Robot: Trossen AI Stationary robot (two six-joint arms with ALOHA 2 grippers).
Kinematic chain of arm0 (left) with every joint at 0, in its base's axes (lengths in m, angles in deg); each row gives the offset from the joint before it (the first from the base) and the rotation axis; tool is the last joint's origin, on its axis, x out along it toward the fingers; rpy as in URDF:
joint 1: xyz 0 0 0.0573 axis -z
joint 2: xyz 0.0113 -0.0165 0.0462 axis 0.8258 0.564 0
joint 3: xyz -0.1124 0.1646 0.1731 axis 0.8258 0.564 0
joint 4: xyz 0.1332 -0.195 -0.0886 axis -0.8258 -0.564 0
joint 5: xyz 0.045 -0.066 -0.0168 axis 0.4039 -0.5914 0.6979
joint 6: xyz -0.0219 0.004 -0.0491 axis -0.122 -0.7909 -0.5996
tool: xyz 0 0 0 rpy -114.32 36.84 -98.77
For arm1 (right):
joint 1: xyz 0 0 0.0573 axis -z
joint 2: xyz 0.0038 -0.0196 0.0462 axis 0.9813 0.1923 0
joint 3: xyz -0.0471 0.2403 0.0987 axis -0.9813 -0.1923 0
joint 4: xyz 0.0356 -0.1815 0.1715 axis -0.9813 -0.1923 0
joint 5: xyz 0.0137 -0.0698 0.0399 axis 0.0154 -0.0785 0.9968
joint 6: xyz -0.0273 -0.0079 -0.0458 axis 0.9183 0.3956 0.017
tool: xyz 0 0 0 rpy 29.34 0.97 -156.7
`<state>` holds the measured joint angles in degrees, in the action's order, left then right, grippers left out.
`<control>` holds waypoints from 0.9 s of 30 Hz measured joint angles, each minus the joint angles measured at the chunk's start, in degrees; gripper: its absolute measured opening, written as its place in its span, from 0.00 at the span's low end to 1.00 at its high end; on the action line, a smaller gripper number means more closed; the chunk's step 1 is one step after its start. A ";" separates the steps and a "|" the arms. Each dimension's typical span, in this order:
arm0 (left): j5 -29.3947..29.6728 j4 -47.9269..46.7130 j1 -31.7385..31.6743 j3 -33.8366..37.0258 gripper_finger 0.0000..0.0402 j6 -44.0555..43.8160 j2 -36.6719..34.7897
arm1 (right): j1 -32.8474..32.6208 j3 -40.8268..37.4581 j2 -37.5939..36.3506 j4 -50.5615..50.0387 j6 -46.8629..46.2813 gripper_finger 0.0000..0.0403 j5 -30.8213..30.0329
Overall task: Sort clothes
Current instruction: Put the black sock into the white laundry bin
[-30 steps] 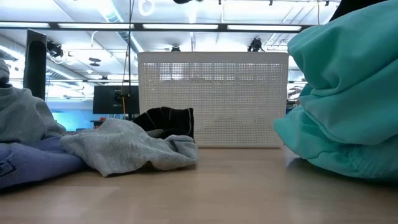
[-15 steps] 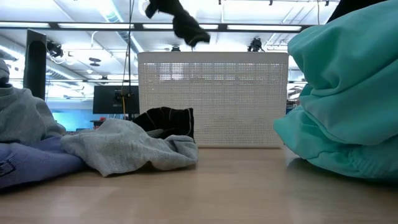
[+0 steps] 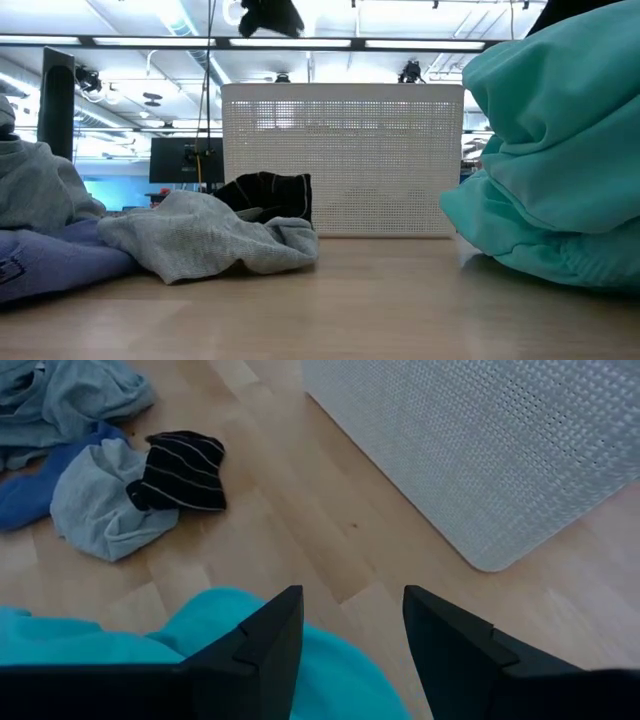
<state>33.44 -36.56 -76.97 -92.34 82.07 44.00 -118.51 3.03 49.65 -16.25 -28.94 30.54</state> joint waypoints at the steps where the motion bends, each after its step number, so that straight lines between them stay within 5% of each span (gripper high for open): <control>1: 0.00 -1.12 1.75 0.00 0.30 0.11 -0.31 | 0.00 0.00 0.00 0.02 0.00 0.43 -0.02; 10: 3.94 -8.25 18.70 0.00 0.30 -1.94 -4.56 | 0.00 0.00 0.00 0.11 0.00 0.43 -0.04; 17: 14.91 -12.65 30.36 0.53 0.30 -7.90 -6.13 | 0.04 0.00 0.00 0.39 -0.02 0.43 -0.20; 27: 22.23 -3.56 42.03 17.84 0.30 -16.97 -6.04 | 0.04 0.00 0.00 1.19 -0.09 0.43 -0.31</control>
<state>55.67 -40.12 -34.94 -74.50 65.10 37.95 -118.47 3.03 49.65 -15.06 -29.02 30.24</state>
